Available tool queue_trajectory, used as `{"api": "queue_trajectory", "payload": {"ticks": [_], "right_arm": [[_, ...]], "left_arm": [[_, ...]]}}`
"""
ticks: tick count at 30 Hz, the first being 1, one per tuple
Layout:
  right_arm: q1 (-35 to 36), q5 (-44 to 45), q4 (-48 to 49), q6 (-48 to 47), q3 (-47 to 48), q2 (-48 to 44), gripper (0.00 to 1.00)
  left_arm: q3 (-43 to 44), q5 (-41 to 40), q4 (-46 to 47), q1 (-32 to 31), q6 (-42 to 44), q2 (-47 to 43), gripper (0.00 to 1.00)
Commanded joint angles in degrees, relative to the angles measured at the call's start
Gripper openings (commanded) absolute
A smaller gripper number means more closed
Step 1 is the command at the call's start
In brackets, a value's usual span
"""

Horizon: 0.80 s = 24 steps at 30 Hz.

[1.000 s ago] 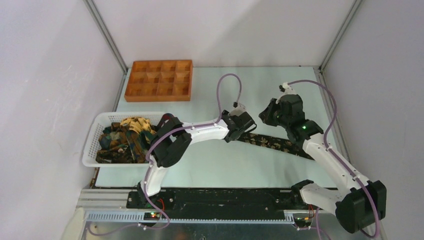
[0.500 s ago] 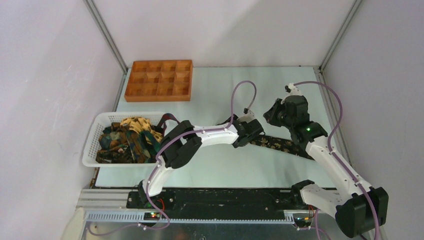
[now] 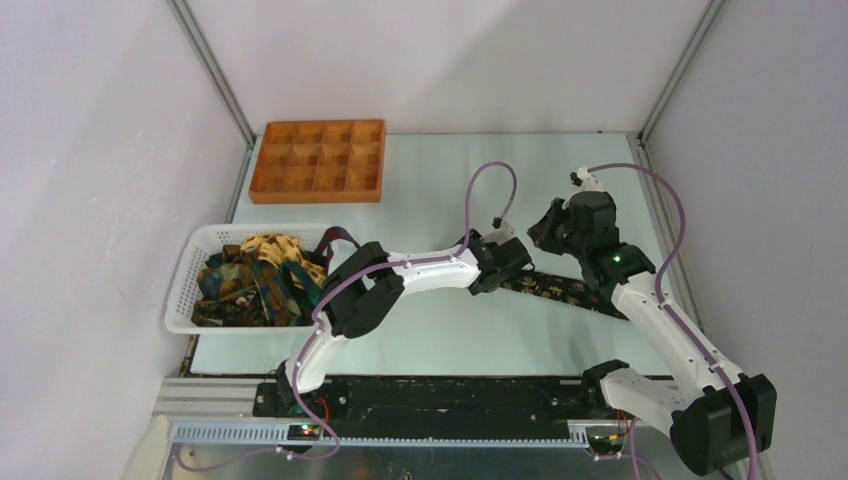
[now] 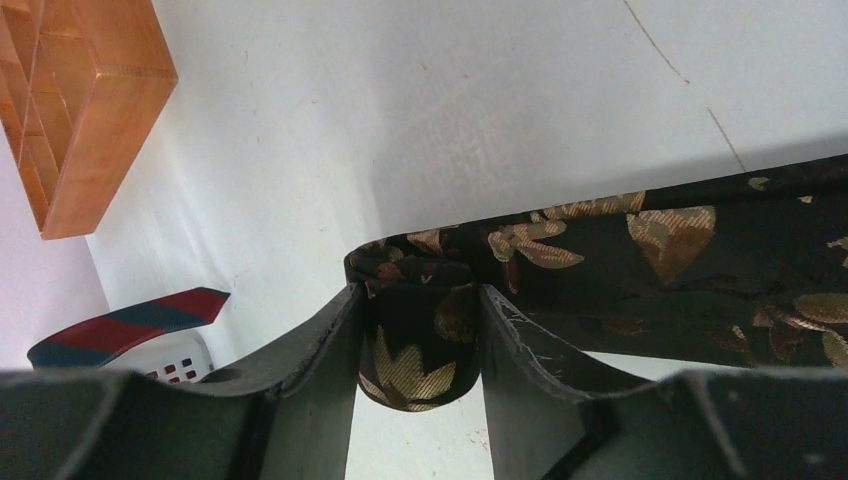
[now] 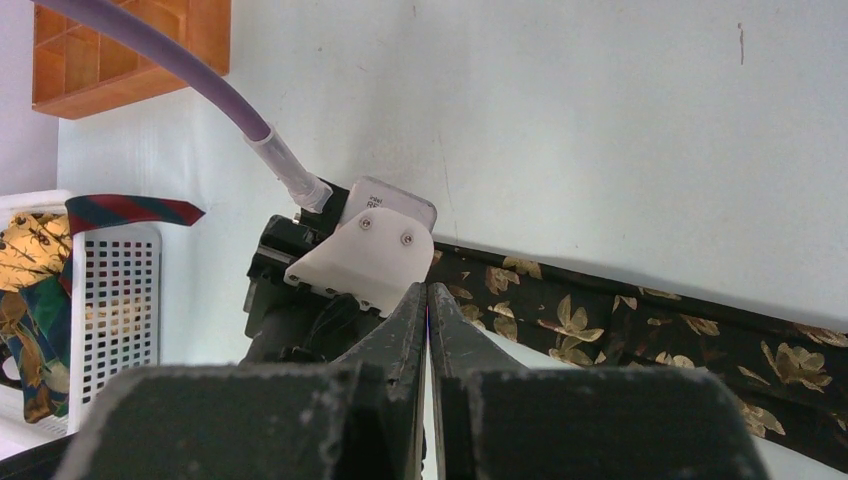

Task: Roll the ties
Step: Roll the tie at the center of the board.

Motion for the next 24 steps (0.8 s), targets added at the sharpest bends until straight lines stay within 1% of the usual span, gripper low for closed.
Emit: {"api": "queue_trajectory", "payload": {"ticks": [1, 10, 13, 19, 24], "right_arm": [[-0.3, 0.3, 0.8, -0.2, -0.6, -1.2, 0.05], [-0.4, -1.6, 1.4, 0.1, -0.6, -0.5, 0.06], [-0.4, -1.5, -0.4, 0.9, -0.8, 0.8, 0.04], [-0.9, 3.6, -2.8, 4.2, -4.8, 4.8, 0.0], [-2.2, 4.9, -2.0, 7.3, -6.9, 9.9, 0.0]], "left_arm": [[2.5, 1.3, -0.3, -0.5, 0.7, 0.5, 0.48], [1.1, -2.8, -0.4, -0.4, 2.3, 0.4, 0.45], [1.0, -3.1, -0.3, -0.4, 2.5, 0.5, 0.44], [0.8, -4.2, -0.2, -0.3, 2.6, 0.8, 0.44], [0.1, -4.0, 0.3, 0.1, 2.7, 0.5, 0.44]]}}
